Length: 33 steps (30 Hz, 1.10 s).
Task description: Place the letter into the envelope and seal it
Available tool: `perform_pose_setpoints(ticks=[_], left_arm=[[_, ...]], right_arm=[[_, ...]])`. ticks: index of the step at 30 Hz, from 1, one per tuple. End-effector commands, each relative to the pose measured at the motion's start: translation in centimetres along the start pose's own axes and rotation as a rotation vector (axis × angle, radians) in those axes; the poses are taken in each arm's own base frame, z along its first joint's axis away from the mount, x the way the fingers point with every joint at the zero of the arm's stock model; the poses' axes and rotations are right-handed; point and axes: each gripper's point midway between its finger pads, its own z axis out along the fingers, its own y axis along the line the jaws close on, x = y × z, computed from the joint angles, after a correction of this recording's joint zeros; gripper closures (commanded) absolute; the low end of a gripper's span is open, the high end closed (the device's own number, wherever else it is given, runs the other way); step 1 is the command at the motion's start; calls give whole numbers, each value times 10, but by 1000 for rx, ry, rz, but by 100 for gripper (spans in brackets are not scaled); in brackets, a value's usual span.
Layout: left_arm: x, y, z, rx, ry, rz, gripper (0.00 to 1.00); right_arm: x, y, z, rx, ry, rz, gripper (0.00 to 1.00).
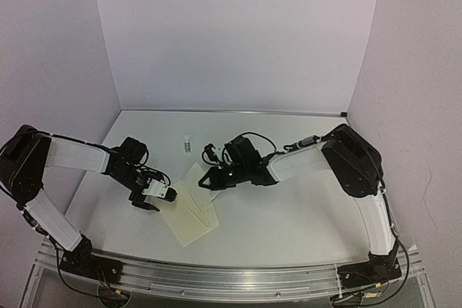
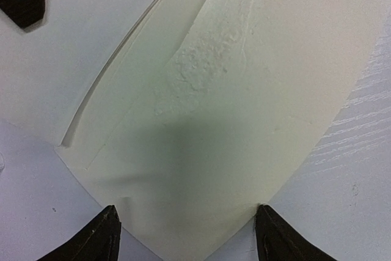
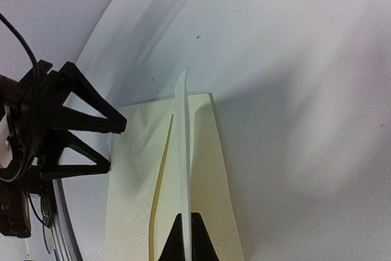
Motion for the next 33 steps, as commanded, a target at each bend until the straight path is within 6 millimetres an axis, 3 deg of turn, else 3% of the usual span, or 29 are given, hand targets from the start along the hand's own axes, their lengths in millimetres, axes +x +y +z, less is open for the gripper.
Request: perform_pose_setpoints(ticks=[1,3,6,11,17,24,33], left_arm=[[-26,-24,-6,52,-57,31,22],[-35,-31,-7,25,-74,103,20],[-32,-42,2,24,-61,160,18],[-28,-34,11,-7,-43,157,19],[-30,-38,14,-2,-45,162,21],[-29,-43,16,15,-46,158,22],[-29,-46,18,27,-55,146,23]], right_arm=[[-24,7,-9,19,-86,37,100],[-27,8,-9,22,-95,51,100],[-35,13,-13,19,-115,55,100],[-36,26,-26,28,-139,2,100],[-44,50,-36,-21,-165,-65,100],[-47,68,-40,-102,-163,-9,100],[-22,40,-12,-72,-117,35,100]])
